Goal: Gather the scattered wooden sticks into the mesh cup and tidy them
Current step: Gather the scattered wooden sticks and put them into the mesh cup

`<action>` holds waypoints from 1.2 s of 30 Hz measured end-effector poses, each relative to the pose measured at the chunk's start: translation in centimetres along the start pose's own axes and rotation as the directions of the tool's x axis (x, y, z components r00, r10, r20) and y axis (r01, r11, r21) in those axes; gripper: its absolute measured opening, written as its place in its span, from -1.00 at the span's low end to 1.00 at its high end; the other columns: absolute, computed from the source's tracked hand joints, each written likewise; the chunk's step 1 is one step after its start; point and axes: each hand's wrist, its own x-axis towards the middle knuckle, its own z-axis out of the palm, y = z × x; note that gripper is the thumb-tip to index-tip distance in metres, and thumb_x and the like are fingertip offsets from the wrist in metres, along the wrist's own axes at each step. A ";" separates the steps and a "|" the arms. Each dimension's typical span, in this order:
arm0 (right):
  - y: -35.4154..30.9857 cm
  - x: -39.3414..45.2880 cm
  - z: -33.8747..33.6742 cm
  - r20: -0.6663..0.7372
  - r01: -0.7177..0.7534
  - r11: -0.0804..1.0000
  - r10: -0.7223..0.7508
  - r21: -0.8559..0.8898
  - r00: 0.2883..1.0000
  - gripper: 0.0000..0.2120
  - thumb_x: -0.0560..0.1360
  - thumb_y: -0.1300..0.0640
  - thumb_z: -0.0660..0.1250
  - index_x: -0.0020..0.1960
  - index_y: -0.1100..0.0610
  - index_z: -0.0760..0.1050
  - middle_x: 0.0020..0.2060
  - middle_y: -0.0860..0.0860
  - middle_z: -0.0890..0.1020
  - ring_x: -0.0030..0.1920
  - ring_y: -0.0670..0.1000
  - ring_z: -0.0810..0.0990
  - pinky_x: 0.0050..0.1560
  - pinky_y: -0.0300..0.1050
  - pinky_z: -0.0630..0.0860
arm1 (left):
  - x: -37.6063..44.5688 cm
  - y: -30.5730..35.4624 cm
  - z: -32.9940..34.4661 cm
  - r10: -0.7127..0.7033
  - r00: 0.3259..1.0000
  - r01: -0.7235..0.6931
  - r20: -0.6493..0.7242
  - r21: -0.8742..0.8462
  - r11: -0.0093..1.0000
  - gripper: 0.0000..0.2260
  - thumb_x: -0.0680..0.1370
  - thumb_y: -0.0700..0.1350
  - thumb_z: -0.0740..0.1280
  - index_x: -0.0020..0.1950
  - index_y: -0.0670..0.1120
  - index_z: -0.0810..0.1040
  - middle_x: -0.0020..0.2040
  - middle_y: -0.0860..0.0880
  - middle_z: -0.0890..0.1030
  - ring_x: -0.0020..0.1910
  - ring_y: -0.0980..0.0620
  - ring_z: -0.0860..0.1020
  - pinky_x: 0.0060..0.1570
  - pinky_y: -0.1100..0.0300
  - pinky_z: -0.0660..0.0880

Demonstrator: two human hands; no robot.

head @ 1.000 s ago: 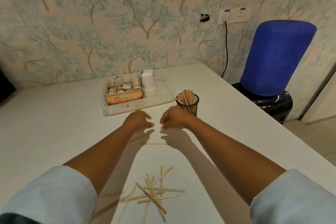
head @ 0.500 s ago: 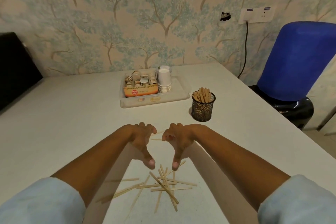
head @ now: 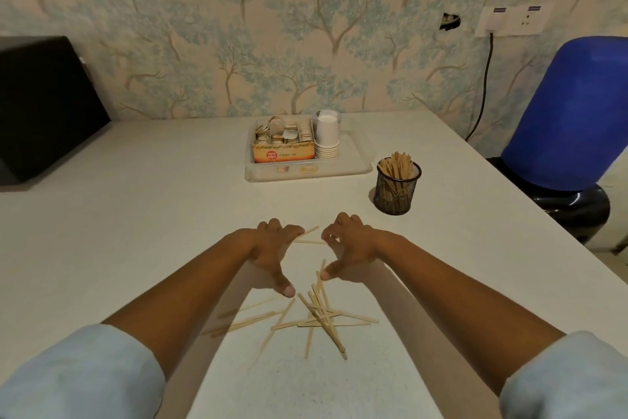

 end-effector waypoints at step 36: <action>-0.4 -2.5 1.3 0.138 0.097 0.993 -0.088 -0.060 0.987 0.36 0.18 -0.39 0.50 0.57 0.06 -0.34 0.55 0.06 -0.32 0.54 0.14 -0.33 0.50 0.20 -0.23 | -3.9 -1.3 1.3 -0.183 0.981 0.191 0.064 -0.156 0.969 0.15 0.19 0.25 0.64 0.58 -0.02 0.06 0.43 -0.12 0.29 0.38 -0.20 0.38 0.31 -0.14 0.46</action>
